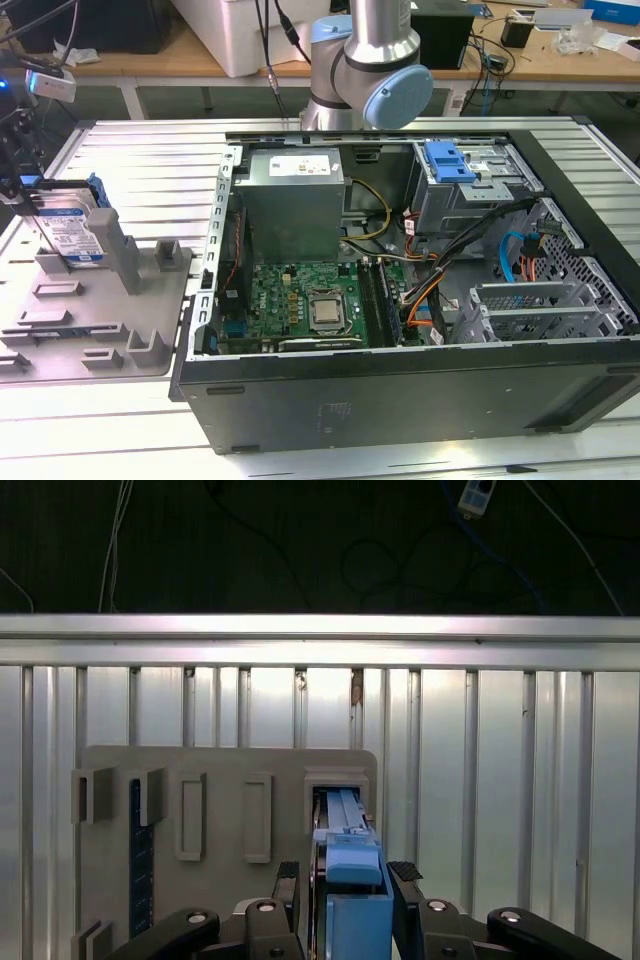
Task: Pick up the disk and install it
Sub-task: 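Pick up the disk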
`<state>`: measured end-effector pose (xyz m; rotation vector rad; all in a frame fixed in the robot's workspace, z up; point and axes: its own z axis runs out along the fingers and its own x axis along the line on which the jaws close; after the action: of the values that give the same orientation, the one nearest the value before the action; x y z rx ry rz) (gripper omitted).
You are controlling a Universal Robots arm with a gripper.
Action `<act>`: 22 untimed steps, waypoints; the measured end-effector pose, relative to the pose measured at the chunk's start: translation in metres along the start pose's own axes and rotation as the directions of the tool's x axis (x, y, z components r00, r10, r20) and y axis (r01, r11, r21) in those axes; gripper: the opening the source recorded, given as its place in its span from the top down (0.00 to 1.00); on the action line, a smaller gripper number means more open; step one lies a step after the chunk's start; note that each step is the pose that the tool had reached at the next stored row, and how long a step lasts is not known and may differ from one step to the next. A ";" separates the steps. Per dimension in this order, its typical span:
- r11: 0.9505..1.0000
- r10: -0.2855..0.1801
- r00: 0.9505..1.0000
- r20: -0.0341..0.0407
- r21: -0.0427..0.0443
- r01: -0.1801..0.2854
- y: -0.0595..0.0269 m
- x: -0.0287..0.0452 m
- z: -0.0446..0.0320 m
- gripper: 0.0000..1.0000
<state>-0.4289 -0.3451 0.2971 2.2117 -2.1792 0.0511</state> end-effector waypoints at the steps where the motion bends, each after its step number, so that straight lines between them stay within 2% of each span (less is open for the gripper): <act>1: 1.000 0.000 1.000 0.000 0.000 0.000 0.0000 0.0000 0.0000 0.53; 11: 1.000 0.000 1.000 -0.001 0.000 0.000 0.0000 0.0000 0.0005 0.53; 12: 1.000 0.000 1.000 -0.001 0.000 0.000 0.0000 0.0000 0.0006 0.54; 13: 1.000 0.000 1.000 -0.001 0.000 0.000 0.0000 0.0000 0.0007 0.61; 14: 1.000 0.000 1.000 -0.001 0.000 0.000 0.0000 0.0000 0.0008 0.63; 22: 1.000 0.000 1.000 -0.002 0.000 0.000 0.0000 0.0000 0.0014 0.63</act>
<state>-0.4289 -0.3451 0.2957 2.2105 -2.1780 0.0536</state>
